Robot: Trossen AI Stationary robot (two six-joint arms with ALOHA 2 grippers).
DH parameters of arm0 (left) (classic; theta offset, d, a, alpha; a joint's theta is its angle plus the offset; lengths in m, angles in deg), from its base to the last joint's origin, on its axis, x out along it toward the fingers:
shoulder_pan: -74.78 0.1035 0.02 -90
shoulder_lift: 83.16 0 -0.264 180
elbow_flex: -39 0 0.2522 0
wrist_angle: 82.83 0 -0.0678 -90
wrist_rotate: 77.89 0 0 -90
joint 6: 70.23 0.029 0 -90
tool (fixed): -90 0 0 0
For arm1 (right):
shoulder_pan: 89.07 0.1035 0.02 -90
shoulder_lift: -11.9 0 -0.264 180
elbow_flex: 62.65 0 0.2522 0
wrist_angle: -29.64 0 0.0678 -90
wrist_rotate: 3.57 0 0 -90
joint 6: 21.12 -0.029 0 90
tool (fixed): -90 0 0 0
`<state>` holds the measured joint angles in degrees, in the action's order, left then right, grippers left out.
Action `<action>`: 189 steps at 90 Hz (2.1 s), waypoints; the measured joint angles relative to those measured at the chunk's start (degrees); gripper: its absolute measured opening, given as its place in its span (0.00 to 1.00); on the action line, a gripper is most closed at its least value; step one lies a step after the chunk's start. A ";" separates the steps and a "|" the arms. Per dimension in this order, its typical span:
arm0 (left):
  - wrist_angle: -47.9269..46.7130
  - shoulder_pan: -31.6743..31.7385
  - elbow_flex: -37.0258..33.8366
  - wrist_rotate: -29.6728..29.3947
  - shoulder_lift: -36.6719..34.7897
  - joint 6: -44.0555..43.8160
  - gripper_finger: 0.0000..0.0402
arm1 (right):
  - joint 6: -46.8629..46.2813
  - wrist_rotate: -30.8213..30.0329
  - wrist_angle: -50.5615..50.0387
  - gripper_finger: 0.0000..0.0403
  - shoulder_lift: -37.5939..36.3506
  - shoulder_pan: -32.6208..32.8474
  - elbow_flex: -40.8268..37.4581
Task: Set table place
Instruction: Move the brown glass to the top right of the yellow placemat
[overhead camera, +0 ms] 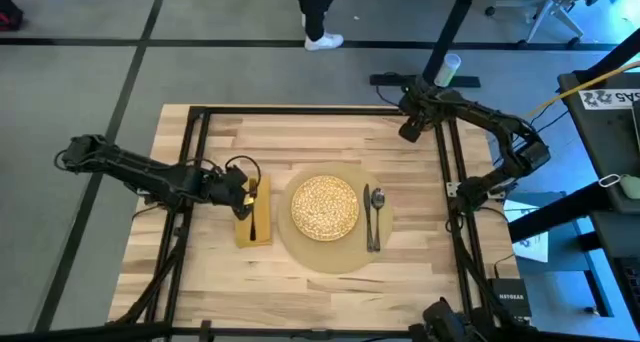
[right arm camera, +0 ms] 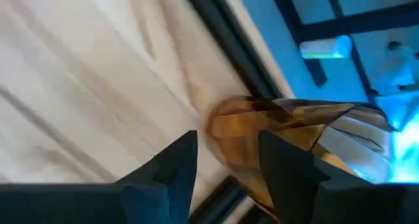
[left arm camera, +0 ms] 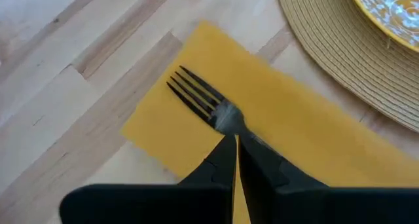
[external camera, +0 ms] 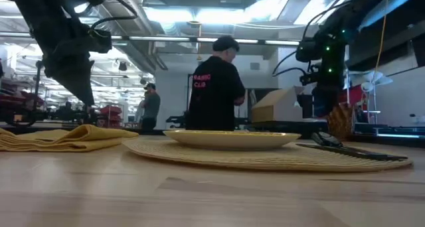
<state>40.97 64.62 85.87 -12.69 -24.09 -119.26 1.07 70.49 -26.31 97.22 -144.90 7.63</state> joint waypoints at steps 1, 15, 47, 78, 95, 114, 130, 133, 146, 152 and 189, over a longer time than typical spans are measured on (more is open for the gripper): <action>0.01 0.00 0.00 0.00 0.00 -0.01 0.00 | 0.00 0.25 0.03 0.37 0.00 0.00 0.01; 0.07 0.00 0.00 0.00 0.00 -0.05 0.00 | -0.10 4.35 0.08 0.37 -0.07 0.00 0.04; 0.04 0.00 0.00 -0.02 0.00 -0.03 0.00 | -2.44 6.00 -3.27 0.47 -0.09 2.24 2.28; -0.07 0.02 0.00 0.00 0.00 -0.27 0.00 | -2.25 -0.97 -7.13 0.63 -0.11 3.31 8.52; -0.11 0.02 0.00 0.07 0.00 0.19 0.00 | -2.25 -1.02 -11.51 0.61 0.62 0.46 8.52; -0.13 0.02 0.00 0.08 0.00 -0.18 0.00 | -2.21 -1.46 -11.72 0.59 2.02 -1.73 8.52; -0.11 0.02 0.00 0.11 0.00 -0.03 0.00 | -1.52 -1.50 -11.70 0.57 4.21 -2.36 8.48; -0.12 0.02 0.00 0.11 0.00 -0.03 0.00 | -1.22 -1.46 -11.73 0.57 4.72 -2.31 8.48; -0.11 0.02 0.00 0.11 0.00 -0.42 0.00 | -0.73 -1.41 -11.81 0.54 6.91 -2.34 8.46; -0.13 0.02 0.00 0.11 0.00 -0.45 0.00 | 0.27 -1.37 -11.81 0.51 7.72 -2.36 8.48; -0.11 0.02 0.00 0.11 0.00 -0.47 0.00 | 5.95 3.10 -13.77 0.04 8.48 -2.27 8.45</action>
<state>40.86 64.65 85.87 -12.58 -24.09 -119.73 7.02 73.59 -40.08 105.70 -147.18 16.08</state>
